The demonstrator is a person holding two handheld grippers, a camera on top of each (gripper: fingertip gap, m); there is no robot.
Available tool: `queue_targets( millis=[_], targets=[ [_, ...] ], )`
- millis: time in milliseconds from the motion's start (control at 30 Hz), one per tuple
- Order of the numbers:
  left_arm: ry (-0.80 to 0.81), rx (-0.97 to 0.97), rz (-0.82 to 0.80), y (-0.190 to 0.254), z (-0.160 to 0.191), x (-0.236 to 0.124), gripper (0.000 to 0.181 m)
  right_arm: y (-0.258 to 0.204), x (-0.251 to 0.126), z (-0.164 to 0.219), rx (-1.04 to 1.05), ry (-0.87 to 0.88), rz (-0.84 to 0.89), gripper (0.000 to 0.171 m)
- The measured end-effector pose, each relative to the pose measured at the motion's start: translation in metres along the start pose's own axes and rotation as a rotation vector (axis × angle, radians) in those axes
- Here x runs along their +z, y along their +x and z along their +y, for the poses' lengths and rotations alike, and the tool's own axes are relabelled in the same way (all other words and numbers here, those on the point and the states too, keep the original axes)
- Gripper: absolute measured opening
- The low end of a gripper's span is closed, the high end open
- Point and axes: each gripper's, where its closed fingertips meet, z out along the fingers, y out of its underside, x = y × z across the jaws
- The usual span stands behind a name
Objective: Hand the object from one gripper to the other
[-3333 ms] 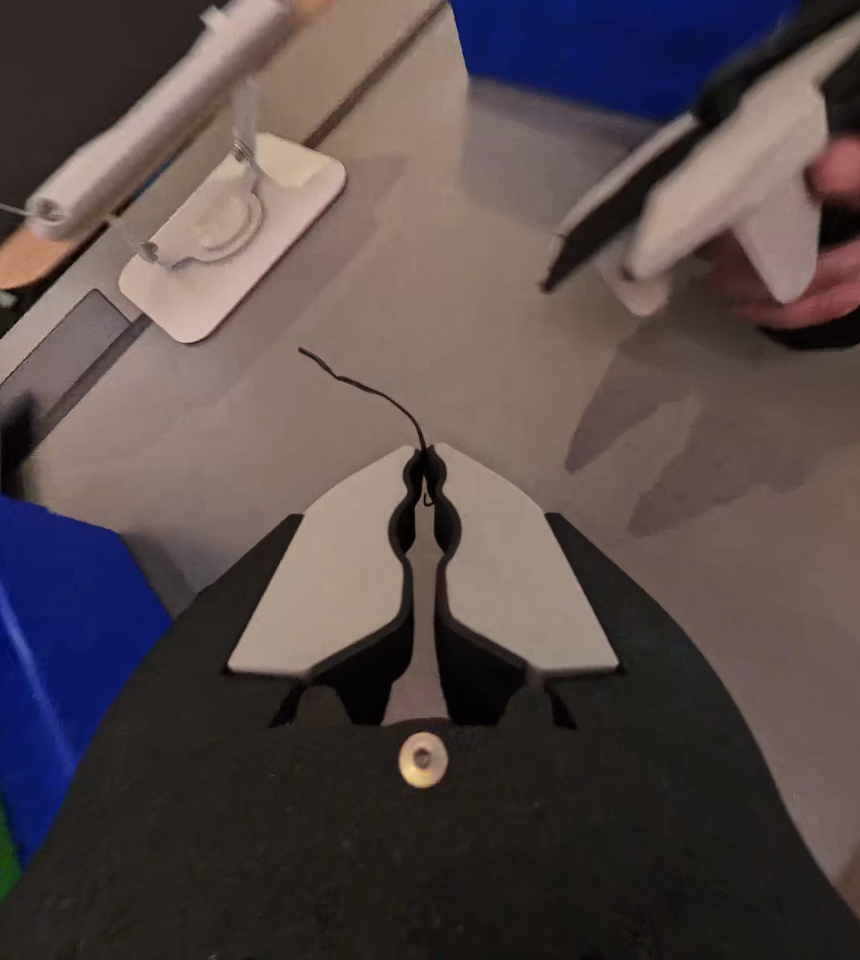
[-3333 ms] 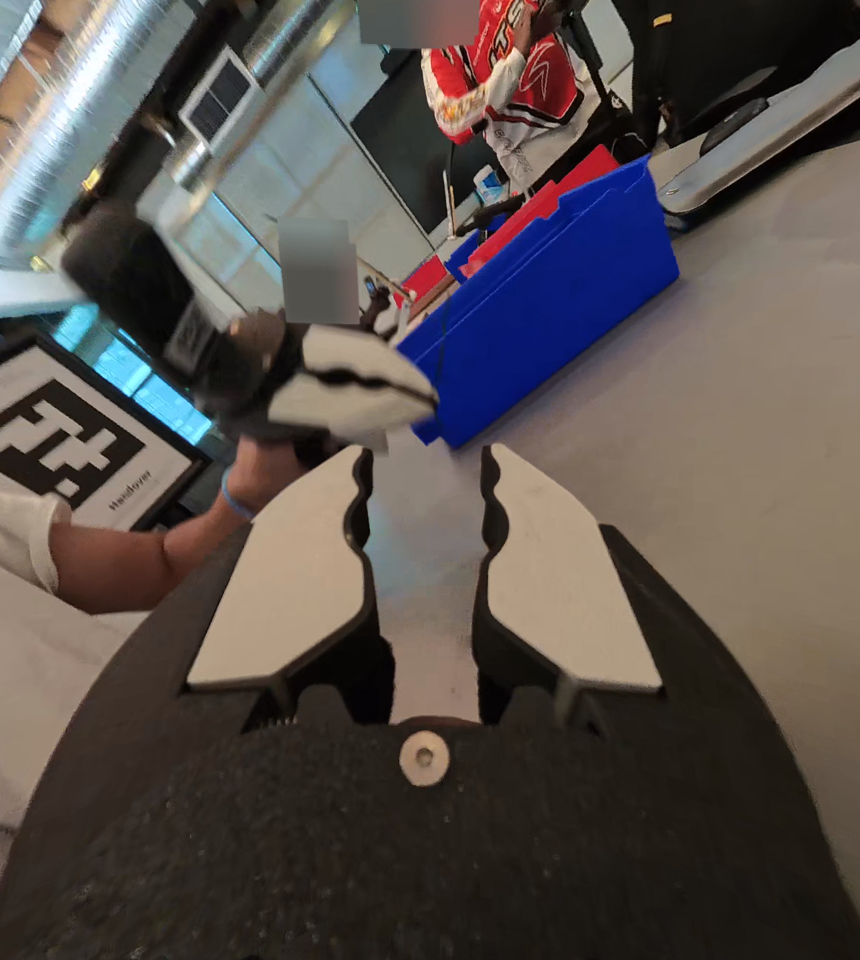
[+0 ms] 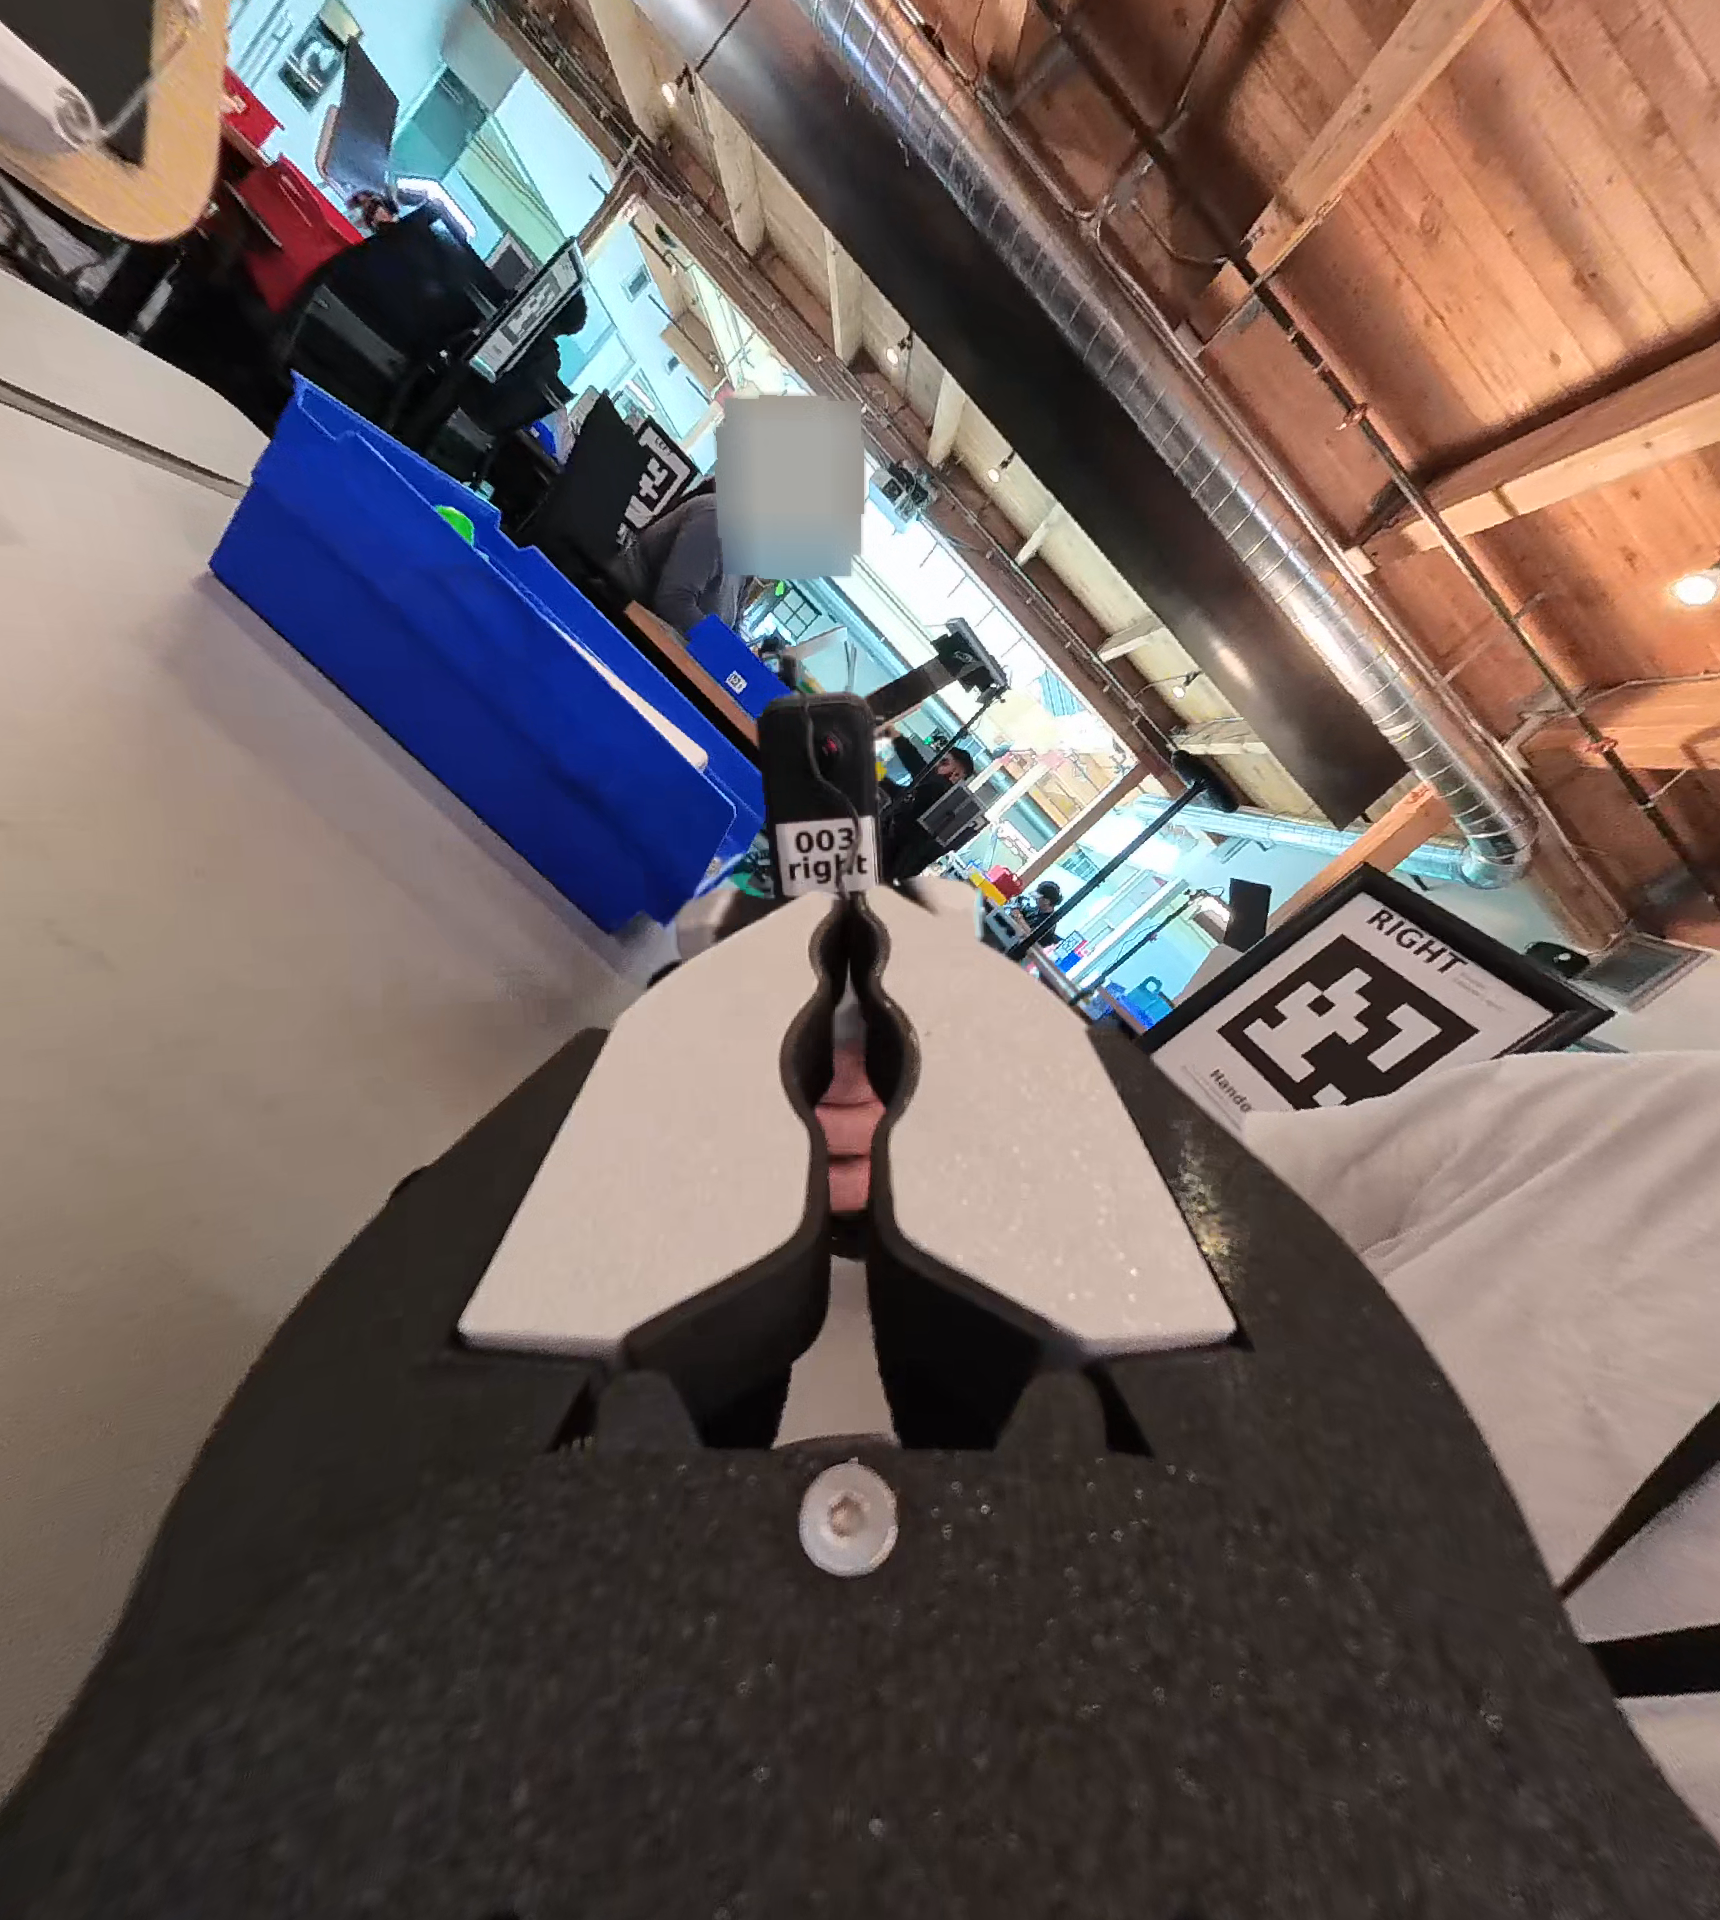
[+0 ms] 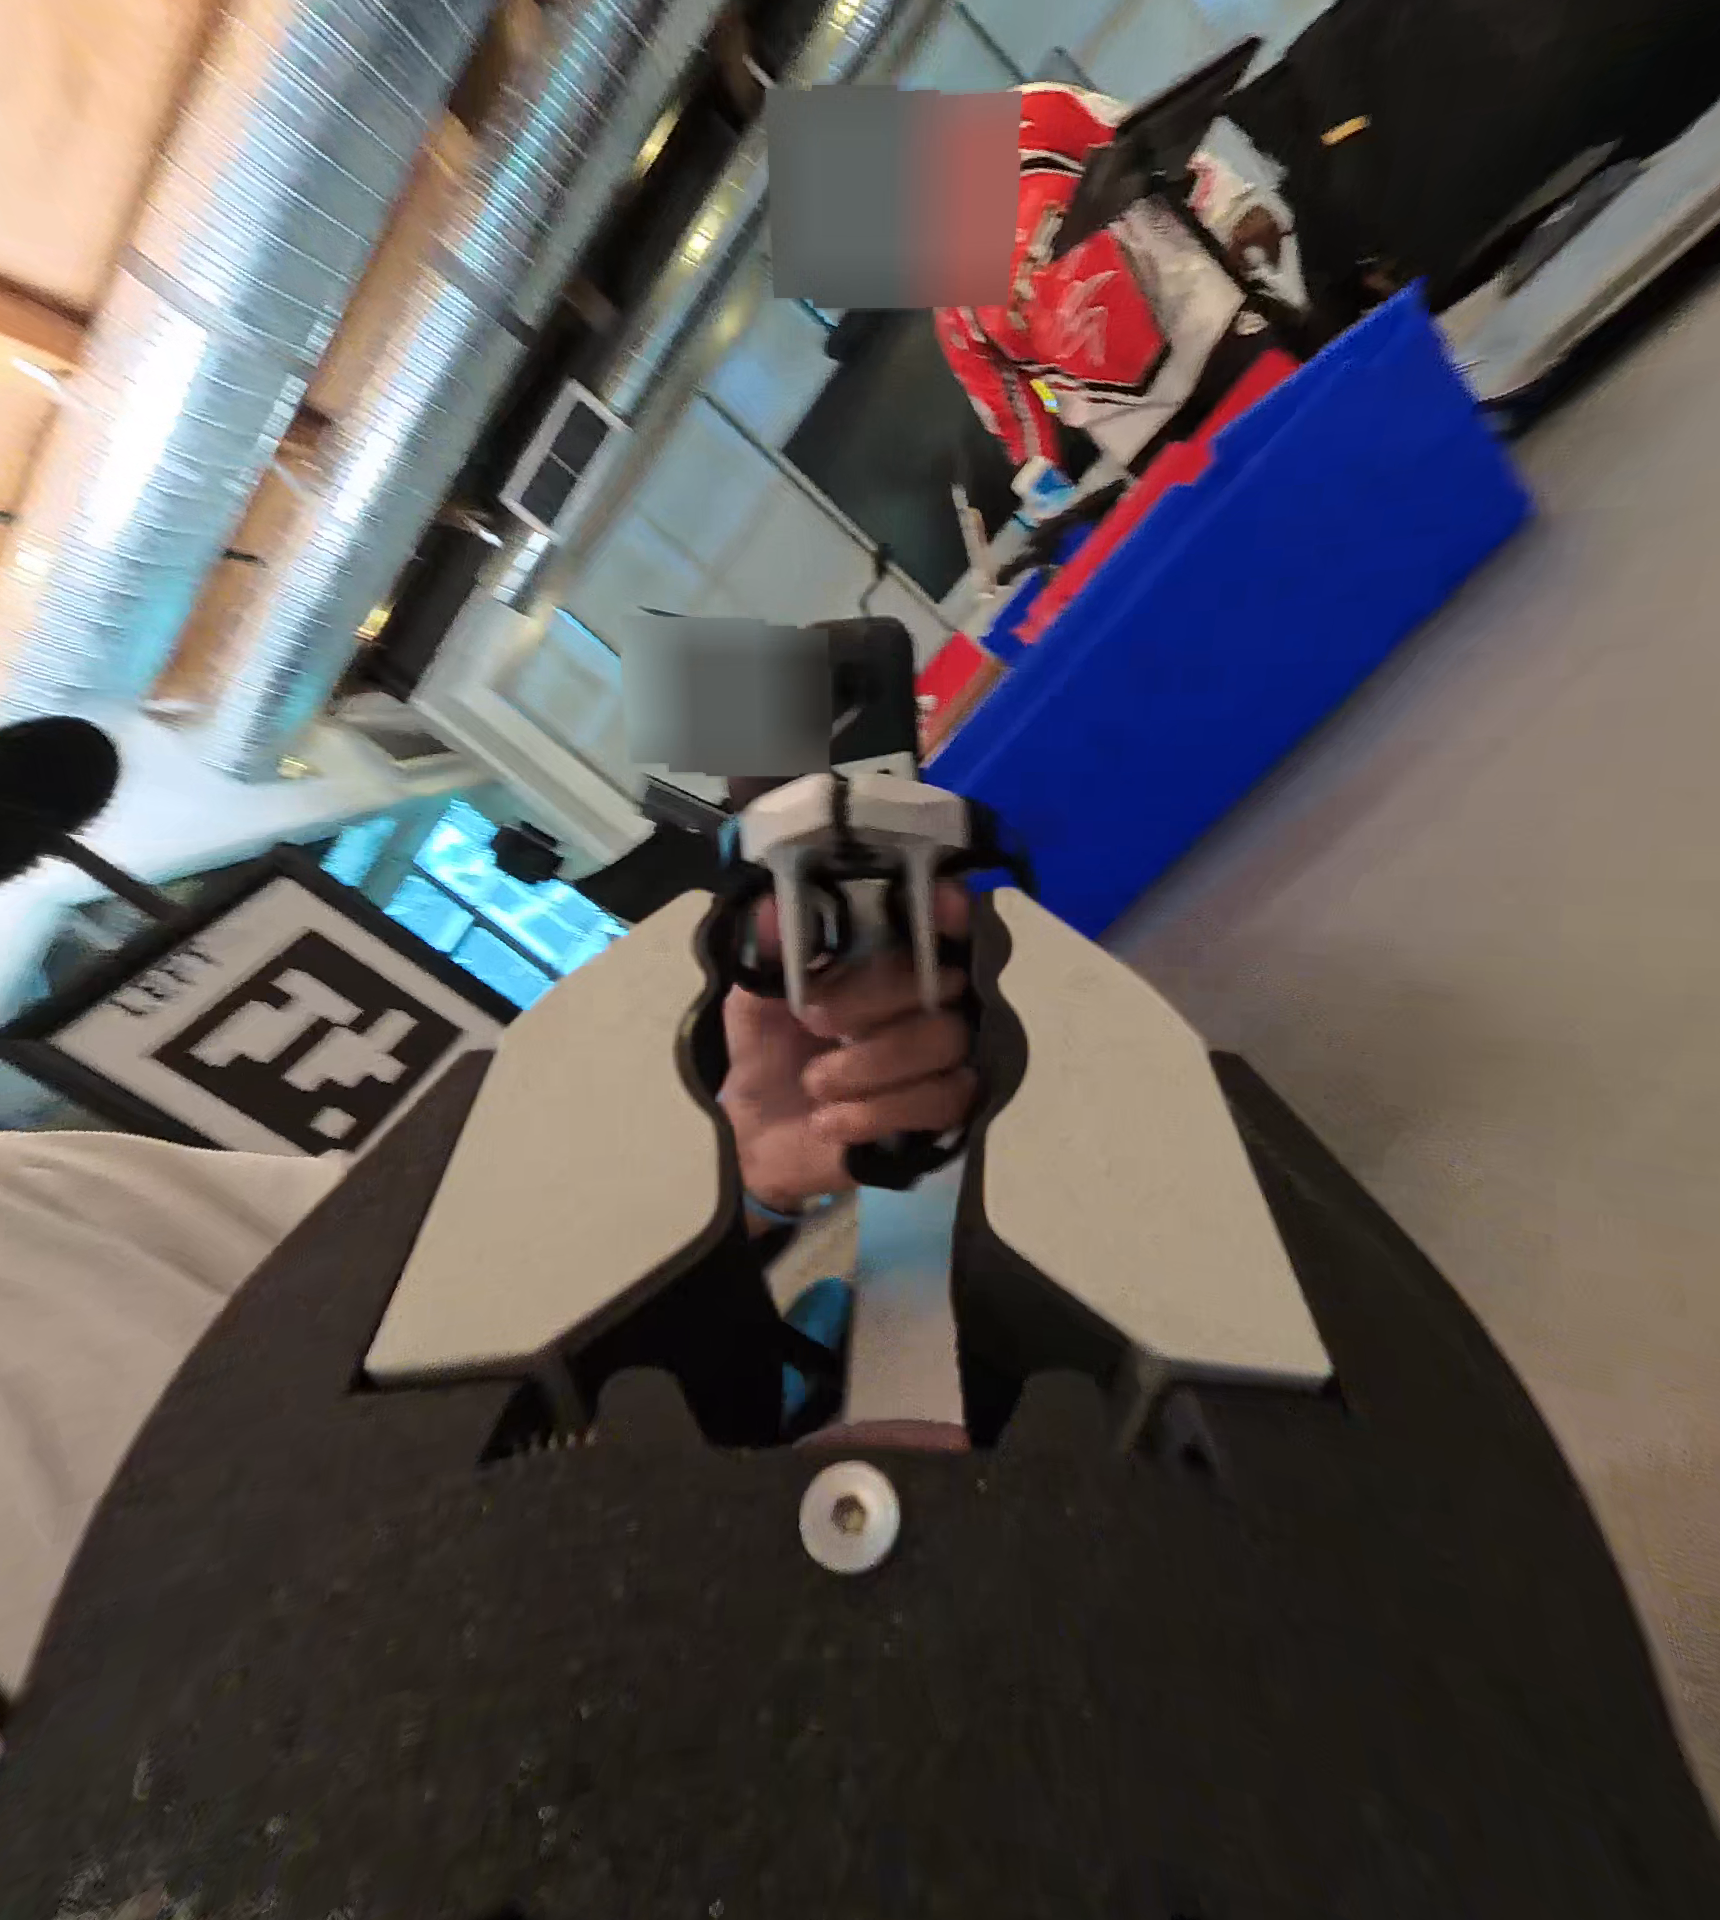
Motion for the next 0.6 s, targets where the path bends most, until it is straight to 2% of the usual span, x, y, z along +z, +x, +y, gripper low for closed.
queue_targets(
  millis=[200, 367, 400, 600],
  targets=[
    [-0.084, 0.039, -0.008, 0.004, 0.021, 0.015, 0.0, -0.008, 0.008, 0.001, 0.038, 0.062, -0.045, 0.03],
    [-0.118, 0.046, -0.017, 0.005, 0.031, 0.022, 0.0, -0.005, 0.006, 0.001, 0.034, 0.06, -0.047, 0.011],
    [-0.121, 0.05, -0.026, 0.003, 0.032, 0.023, 0.0, -0.006, 0.005, 0.001, 0.028, 0.057, -0.054, 0.001],
    [-0.128, 0.066, -0.061, -0.003, 0.033, 0.022, 0.0, -0.001, 0.004, 0.002, 0.003, 0.028, -0.025, 0.001]
  ],
)
